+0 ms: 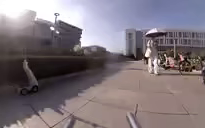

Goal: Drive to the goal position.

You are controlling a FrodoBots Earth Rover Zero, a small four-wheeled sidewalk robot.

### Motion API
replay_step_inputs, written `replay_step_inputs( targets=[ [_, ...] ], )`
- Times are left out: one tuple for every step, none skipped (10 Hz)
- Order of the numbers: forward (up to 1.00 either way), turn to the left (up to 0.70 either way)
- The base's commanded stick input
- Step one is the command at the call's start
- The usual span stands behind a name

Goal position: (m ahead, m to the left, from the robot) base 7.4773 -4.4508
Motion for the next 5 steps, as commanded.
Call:
replay_step_inputs(
  targets=[
    [0.70,0.00],
    [0.70,0.00],
    [0.70,0.00],
    [0.70,0.00],
    [0.70,0.00]
  ],
)
